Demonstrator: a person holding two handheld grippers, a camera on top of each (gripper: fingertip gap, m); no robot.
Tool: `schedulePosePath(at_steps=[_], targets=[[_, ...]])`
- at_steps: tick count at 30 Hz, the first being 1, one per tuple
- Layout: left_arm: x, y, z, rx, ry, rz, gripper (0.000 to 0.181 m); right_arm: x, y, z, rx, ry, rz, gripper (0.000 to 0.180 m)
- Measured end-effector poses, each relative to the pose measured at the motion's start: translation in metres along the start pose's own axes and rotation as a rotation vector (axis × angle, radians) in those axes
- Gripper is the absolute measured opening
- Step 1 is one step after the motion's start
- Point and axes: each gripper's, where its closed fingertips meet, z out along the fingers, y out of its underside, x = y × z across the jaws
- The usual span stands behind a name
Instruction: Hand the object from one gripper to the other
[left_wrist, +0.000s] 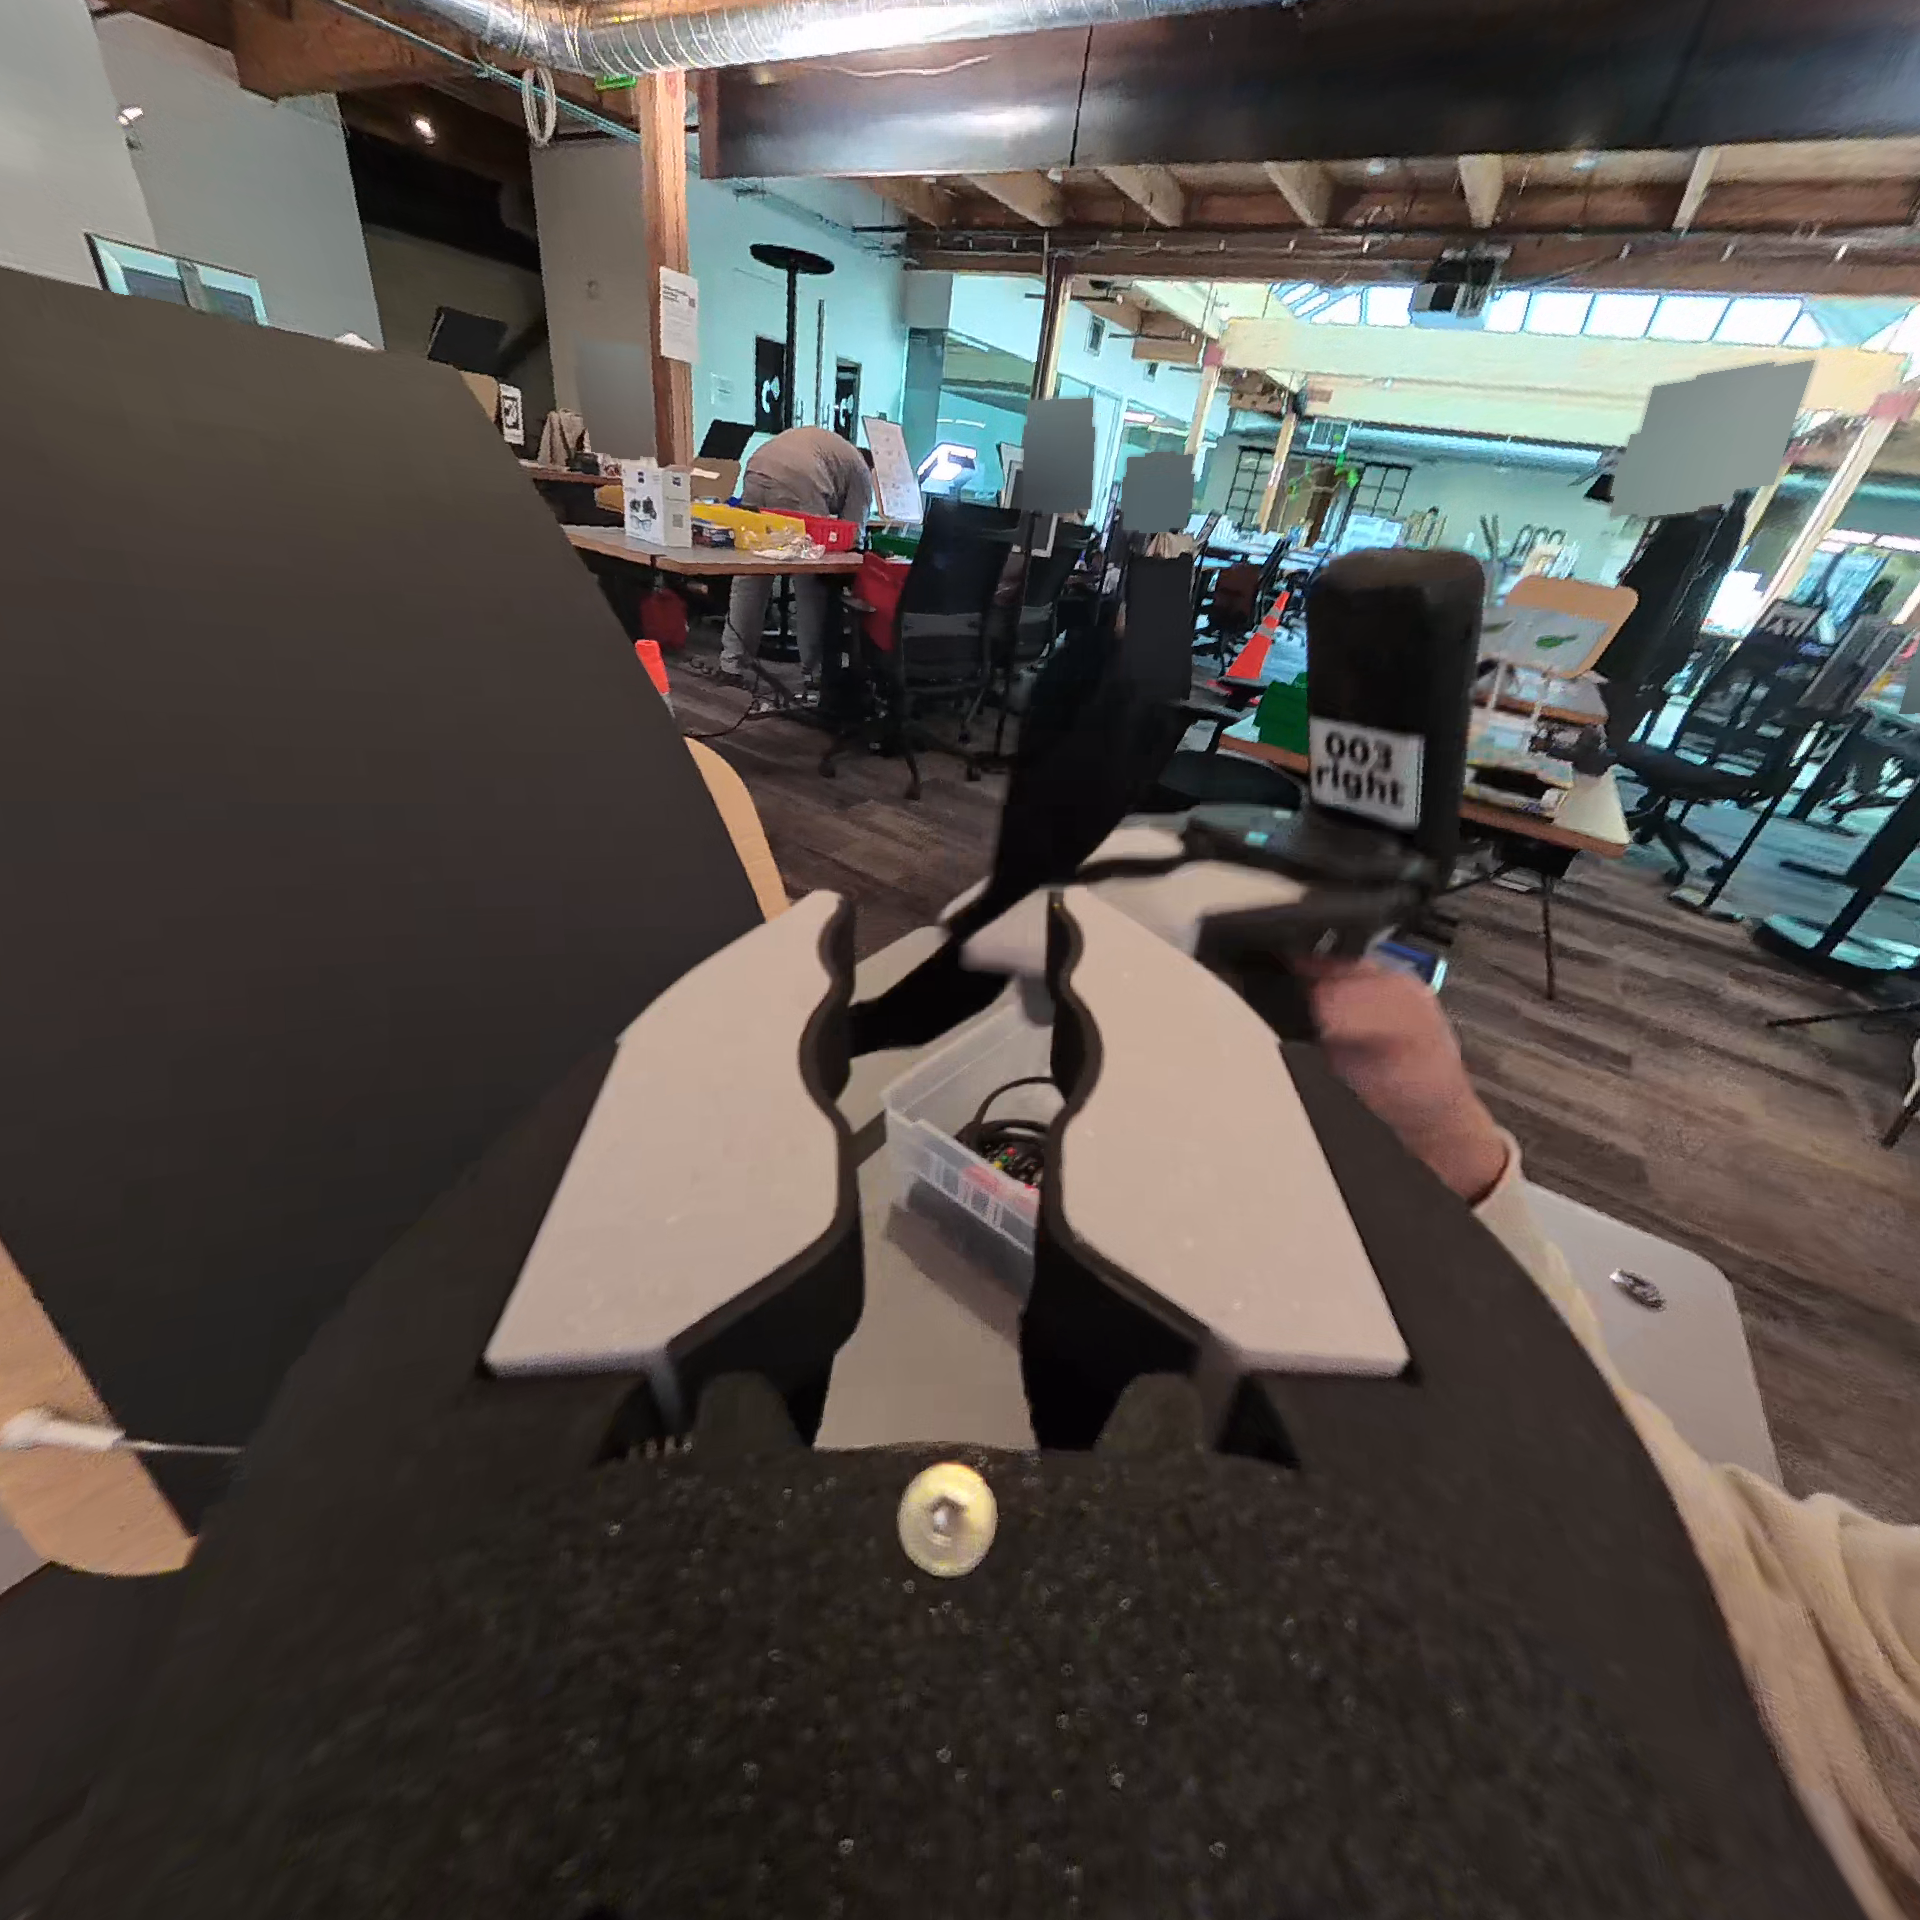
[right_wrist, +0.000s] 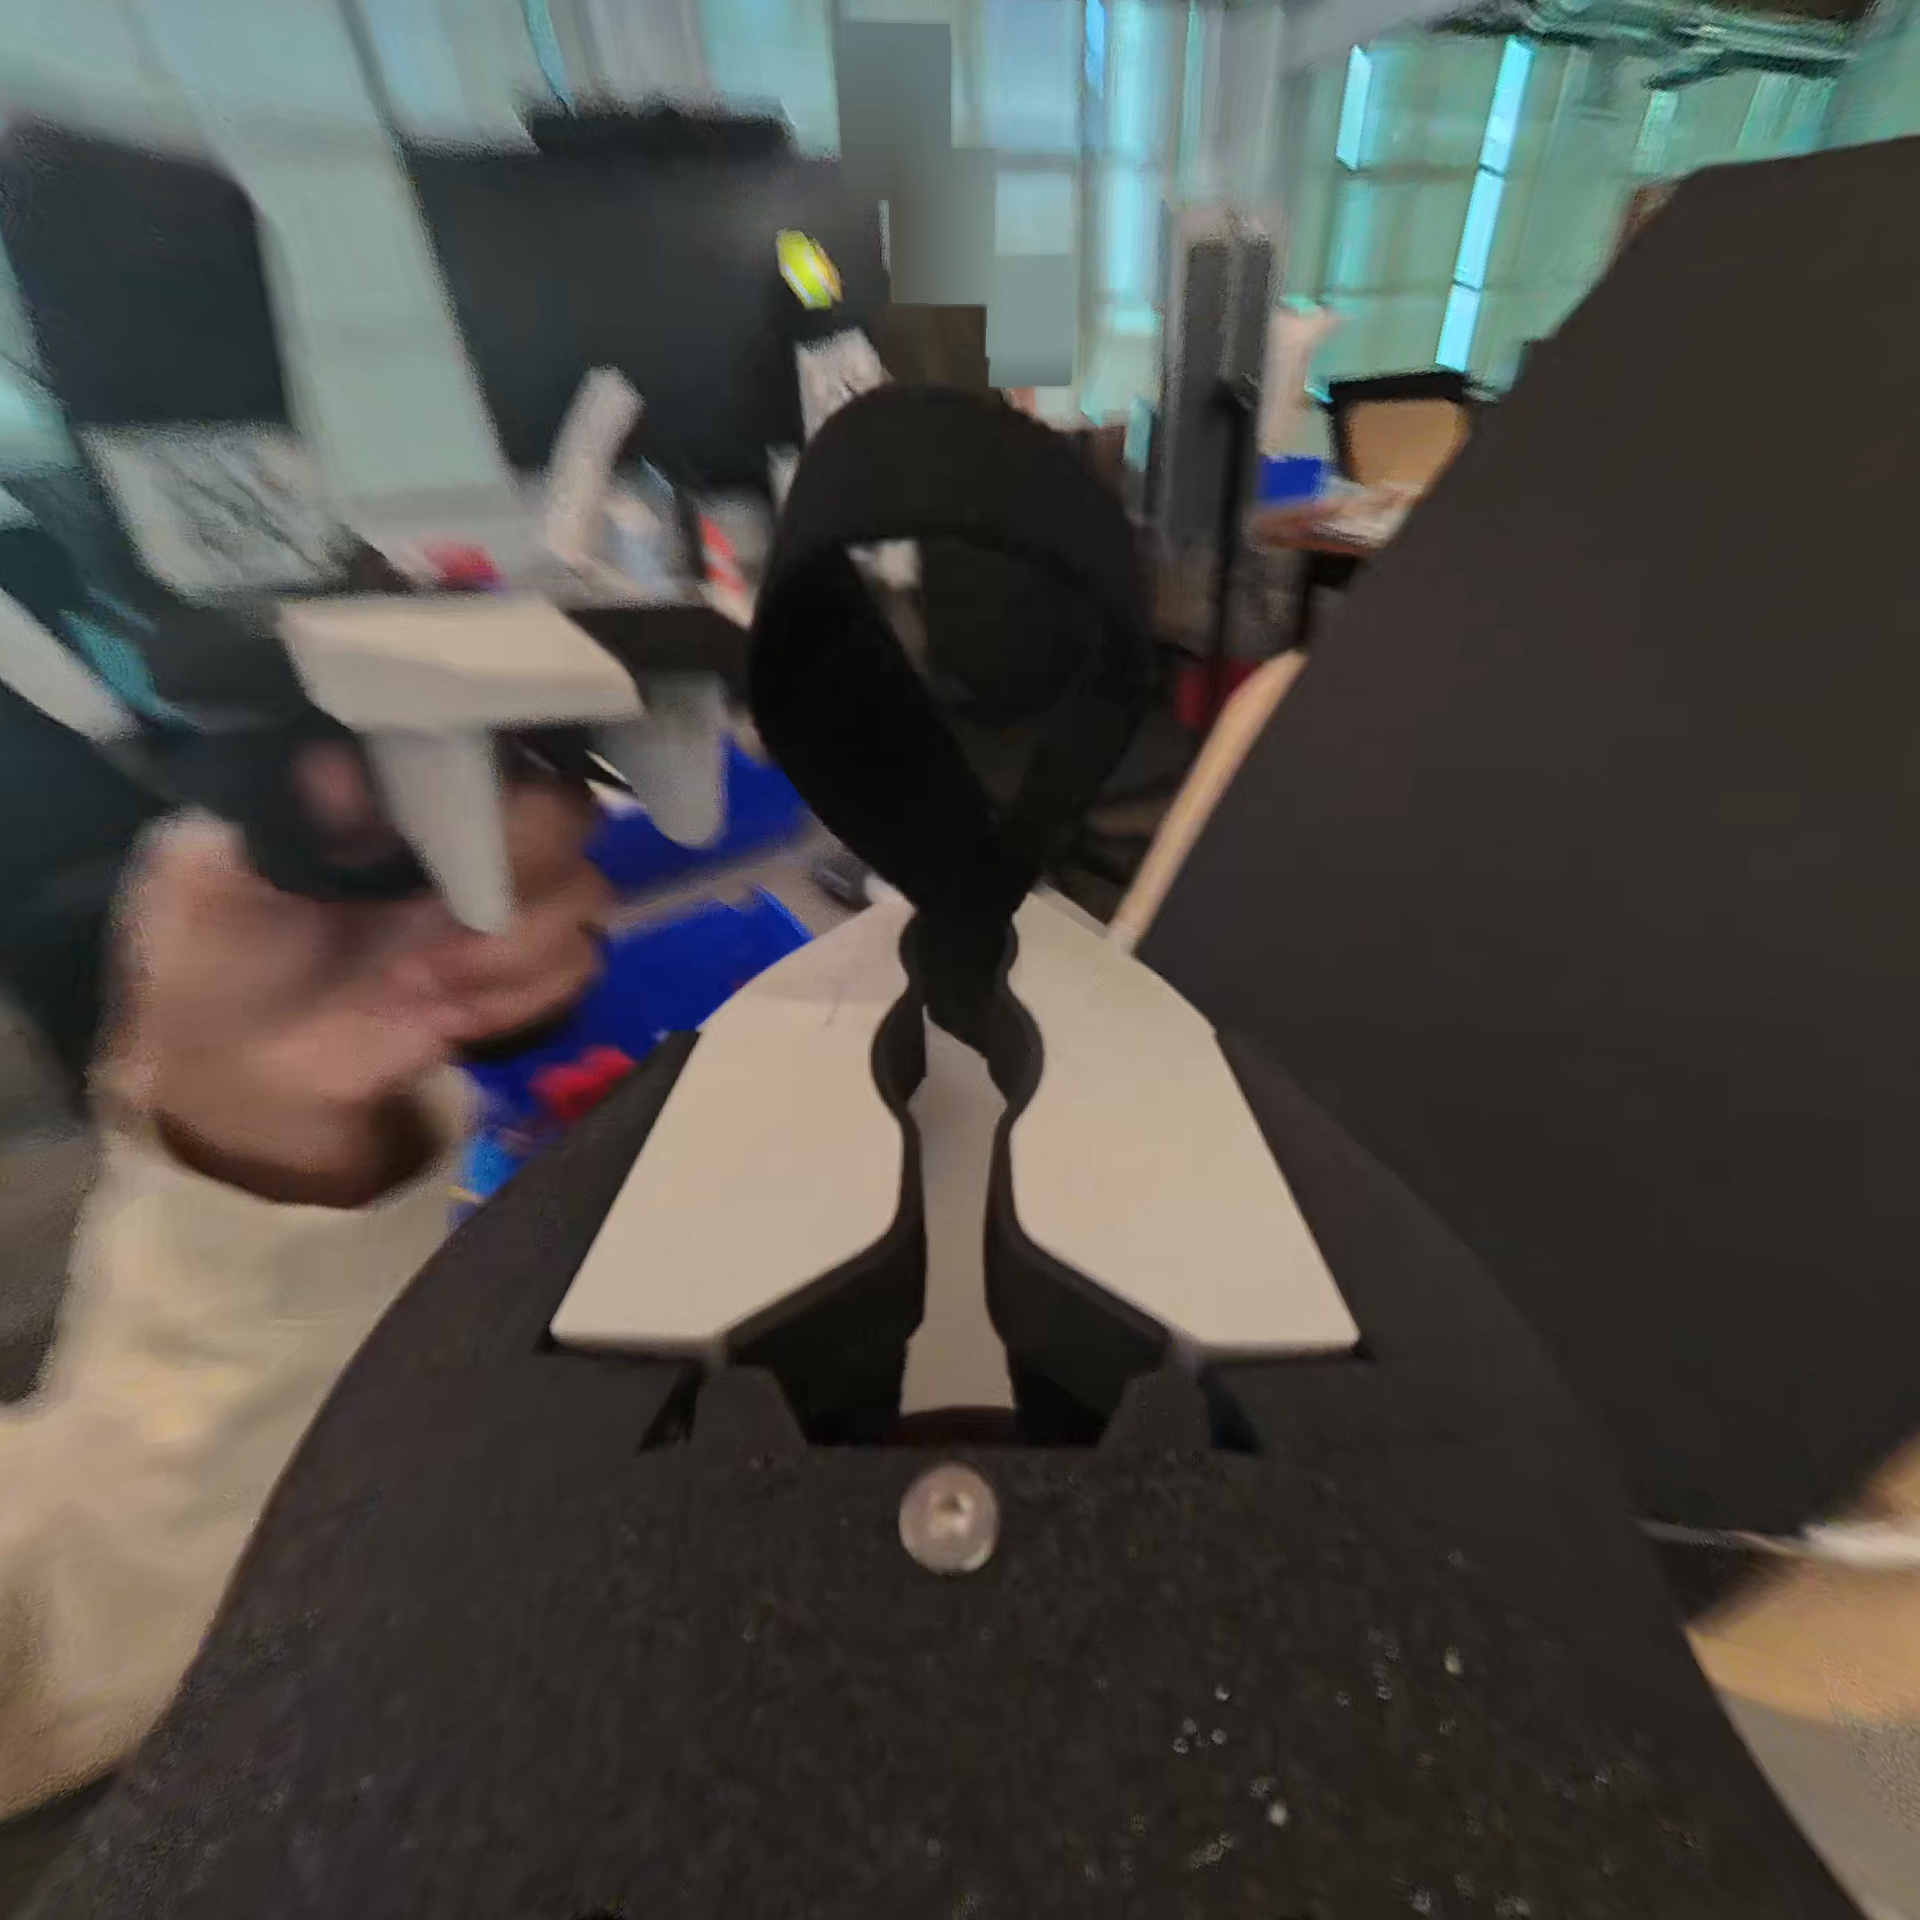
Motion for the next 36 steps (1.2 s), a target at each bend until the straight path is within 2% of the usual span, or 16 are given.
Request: schedulePosePath(at_steps=[3,5,7,9,13,17,20,22,24,26,28,31,34,36], targets=[[0.012,0.012,0.002,-0.079,0.089,0.031,0.035,-0.013,-0.036,-0.029,0.224,-0.241,0.246,0.007],[0.033,0.034,0.007,-0.201,0.229,0.046,0.042,-0.014,-0.046,-0.039,0.302,-0.335,0.343,0.008],[0.036,0.047,0.013,-0.267,0.227,0.098,0.038,-0.024,-0.054,-0.046,0.350,-0.479,0.438,0.007],[0.032,0.043,0.019,-0.228,0.167,0.153,0.038,-0.030,-0.061,-0.051,0.397,-0.575,0.498,0.007],[0.044,0.032,0.019,-0.159,0.198,0.169,0.043,-0.033,-0.077,-0.069,0.517,-0.701,0.553,0.007],[0.049,0.019,0.015,-0.082,0.239,0.054,0.046,-0.029,-0.099,-0.103,0.723,-0.758,0.538,0.007],[0.066,0.005,0.023,0.004,0.369,-0.149,0.057,-0.032,-0.111,-0.124,0.884,-0.757,0.472,0.007],[0.078,-0.005,0.030,0.086,0.439,-0.264,0.057,-0.035,-0.115,-0.138,1.005,-0.751,0.415,0.006],[0.076,-0.015,0.036,0.198,0.454,-0.369,0.061,-0.041,-0.115,-0.139,1.022,-0.800,0.419,0.006],[0.068,-0.017,0.040,0.270,0.445,-0.424,0.057,-0.047,-0.114,-0.136,1.025,-0.853,0.435,0.007],[0.064,-0.023,0.036,0.350,0.466,-0.465,0.050,-0.048,-0.110,-0.121,0.986,-0.831,0.456,0.006],[0.054,-0.031,0.025,0.454,0.439,-0.436,0.016,-0.047,-0.103,-0.100,0.929,-0.791,0.469,0.007],[0.039,-0.042,0.008,0.545,0.388,-0.439,0.017,-0.035,-0.093,-0.076,0.855,-0.639,0.440,0.007],[0.035,-0.043,0.006,0.534,0.369,-0.436,0.020,-0.036,-0.091,-0.069,0.819,-0.655,0.466,0.007]])
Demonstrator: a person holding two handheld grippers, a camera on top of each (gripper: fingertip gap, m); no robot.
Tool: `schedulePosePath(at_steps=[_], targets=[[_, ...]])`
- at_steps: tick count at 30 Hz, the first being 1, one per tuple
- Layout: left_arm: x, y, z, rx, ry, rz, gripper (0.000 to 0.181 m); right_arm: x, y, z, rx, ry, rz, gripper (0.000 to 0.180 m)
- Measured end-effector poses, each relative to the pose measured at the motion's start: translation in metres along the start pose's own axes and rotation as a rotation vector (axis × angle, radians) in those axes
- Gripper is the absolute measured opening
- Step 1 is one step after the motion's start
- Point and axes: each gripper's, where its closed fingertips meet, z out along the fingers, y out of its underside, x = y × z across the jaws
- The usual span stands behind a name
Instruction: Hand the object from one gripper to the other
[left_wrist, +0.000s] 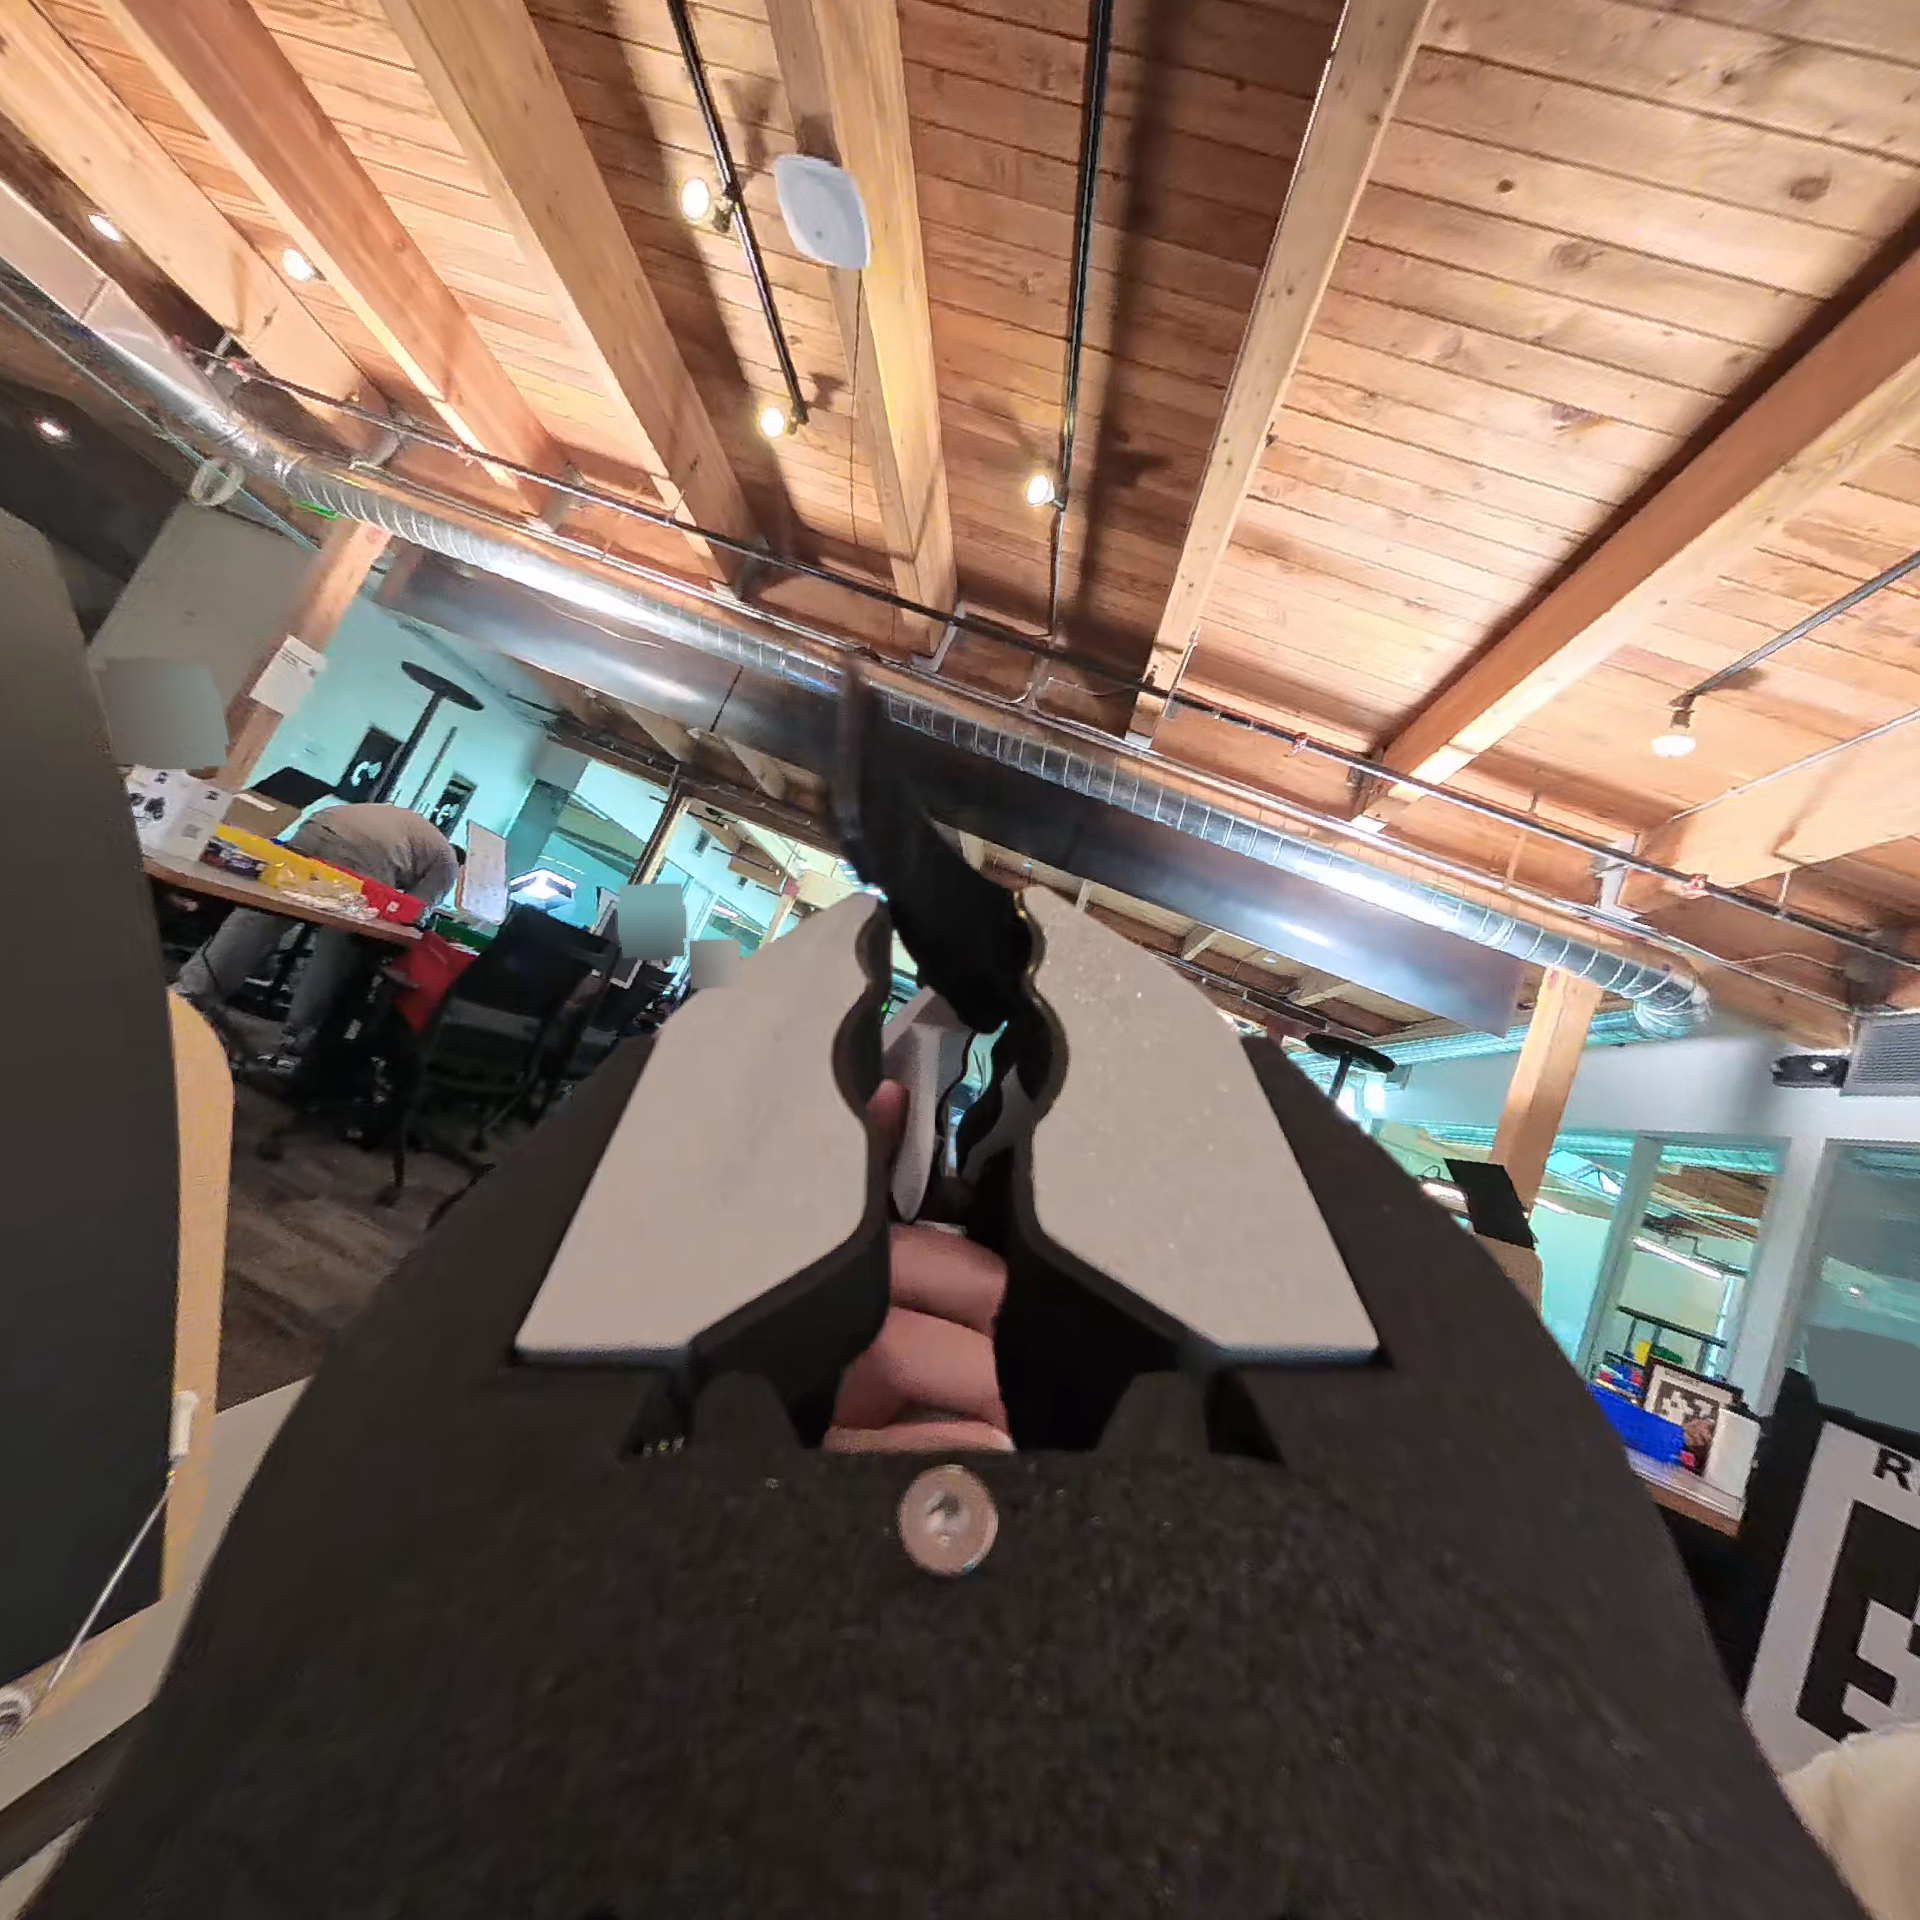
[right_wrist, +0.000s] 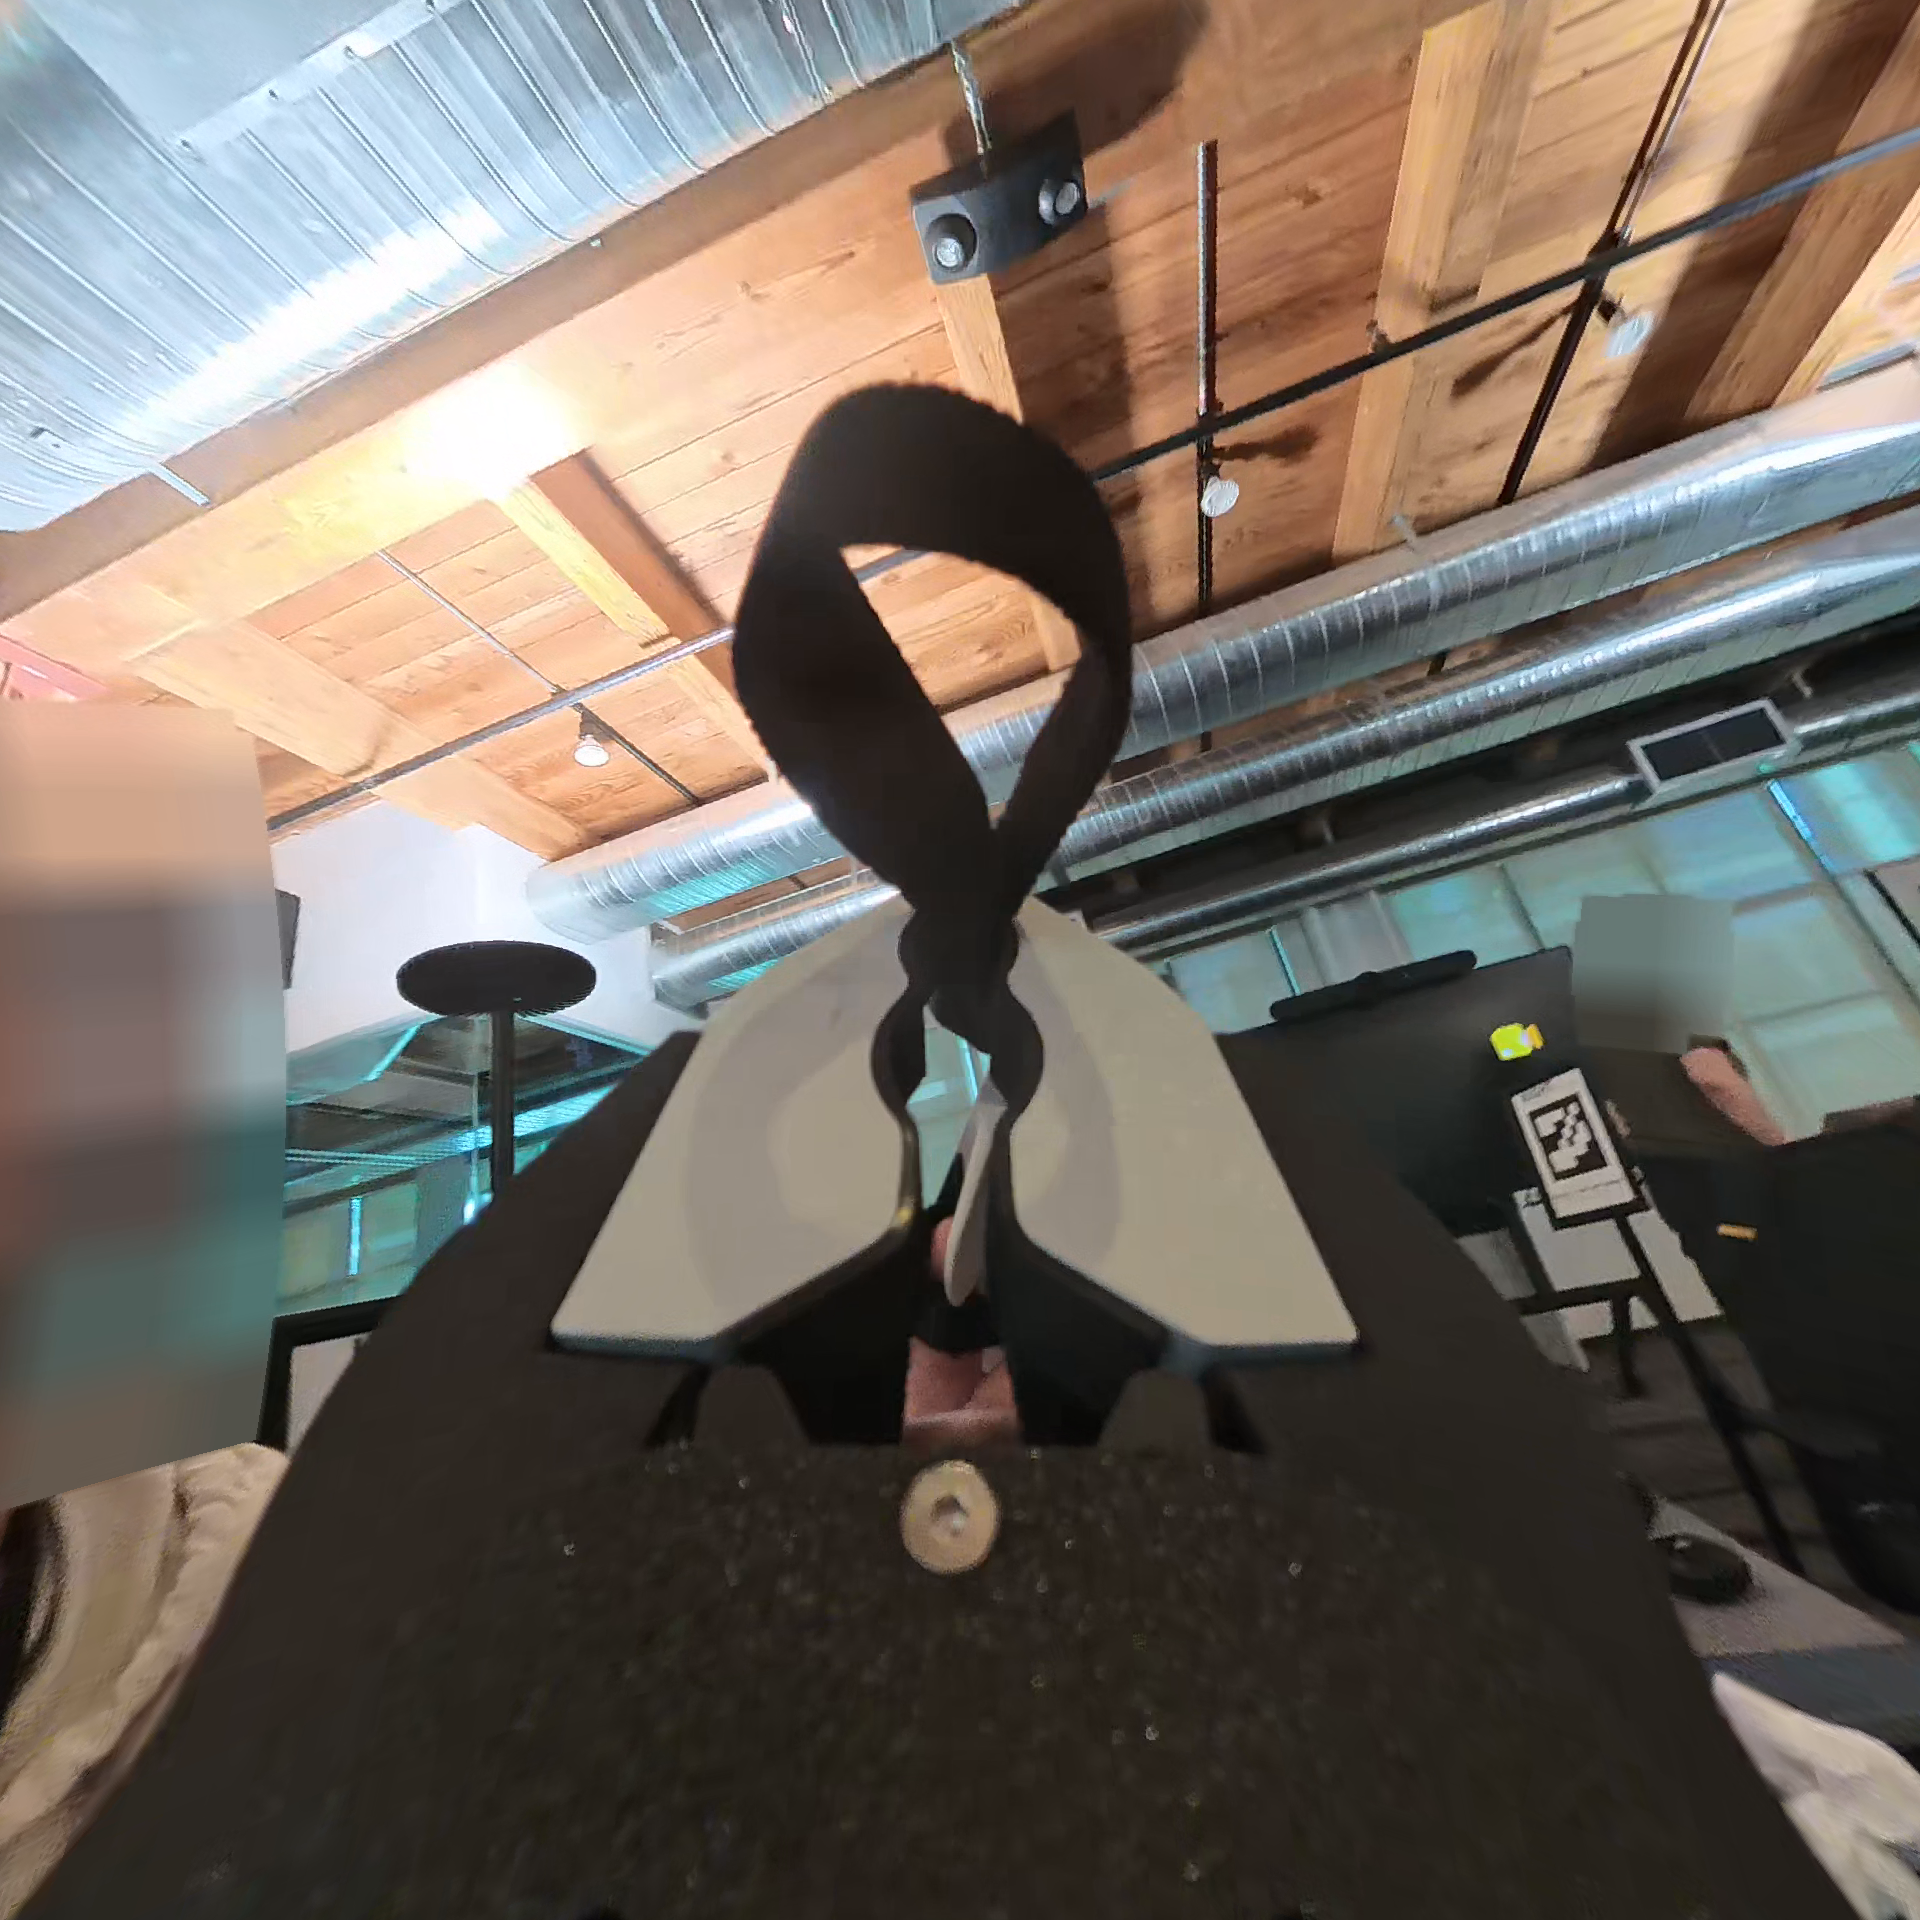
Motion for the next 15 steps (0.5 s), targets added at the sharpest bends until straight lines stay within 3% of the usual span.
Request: schedulePosePath(at_steps=[5,15], targets=[[-0.004,-0.010,-0.008,0.031,-0.005,-0.001,0.002,0.020,0.011,0.001,-0.036,0.123,0.065,0.008],[0.005,-0.016,-0.015,0.020,-0.062,0.161,0.002,0.044,0.017,-0.007,0.027,0.282,0.199,0.016]])
